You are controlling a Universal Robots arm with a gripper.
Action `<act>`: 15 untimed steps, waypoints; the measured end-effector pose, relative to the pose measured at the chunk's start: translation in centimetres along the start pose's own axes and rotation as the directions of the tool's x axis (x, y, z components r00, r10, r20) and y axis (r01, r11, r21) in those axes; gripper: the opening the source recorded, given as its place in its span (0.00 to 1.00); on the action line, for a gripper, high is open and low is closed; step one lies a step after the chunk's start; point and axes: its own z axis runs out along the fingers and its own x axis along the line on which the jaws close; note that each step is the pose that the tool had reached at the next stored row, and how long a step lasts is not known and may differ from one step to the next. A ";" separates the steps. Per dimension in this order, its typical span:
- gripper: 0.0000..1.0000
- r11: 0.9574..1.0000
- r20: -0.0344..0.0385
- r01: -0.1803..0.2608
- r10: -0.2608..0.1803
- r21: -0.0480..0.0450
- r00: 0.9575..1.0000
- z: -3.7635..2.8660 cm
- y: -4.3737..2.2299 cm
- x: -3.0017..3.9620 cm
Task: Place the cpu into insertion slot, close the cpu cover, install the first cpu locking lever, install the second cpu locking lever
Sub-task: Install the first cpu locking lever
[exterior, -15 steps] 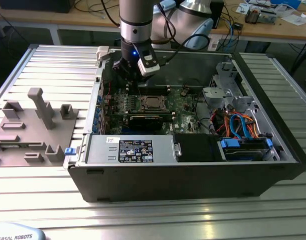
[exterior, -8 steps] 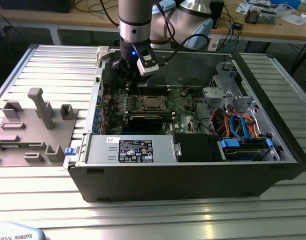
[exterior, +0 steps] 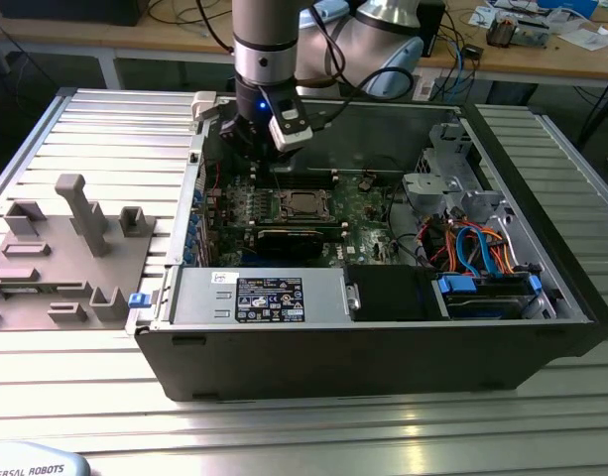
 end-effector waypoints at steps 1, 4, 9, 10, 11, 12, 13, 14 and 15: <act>0.11 1.000 0.000 0.000 0.000 0.000 1.000 0.01 0.00 0.05; 0.11 1.000 0.000 0.000 0.000 0.000 1.000 0.01 0.01 0.14; 0.11 1.000 0.000 0.000 0.000 0.000 1.000 0.04 0.01 0.32; 0.11 1.000 0.000 0.000 0.000 0.000 1.000 0.04 0.02 0.35; 0.11 1.000 0.000 0.000 0.000 0.000 1.000 0.04 0.02 0.39; 0.11 1.000 0.000 0.000 0.000 0.000 1.000 0.05 0.02 0.43; 0.11 1.000 0.000 0.000 0.000 0.000 1.000 0.05 0.02 0.49; 0.11 1.000 0.000 0.000 0.000 0.000 1.000 0.05 0.02 0.52; 0.11 1.000 0.000 0.000 0.000 0.000 1.000 0.05 0.02 0.57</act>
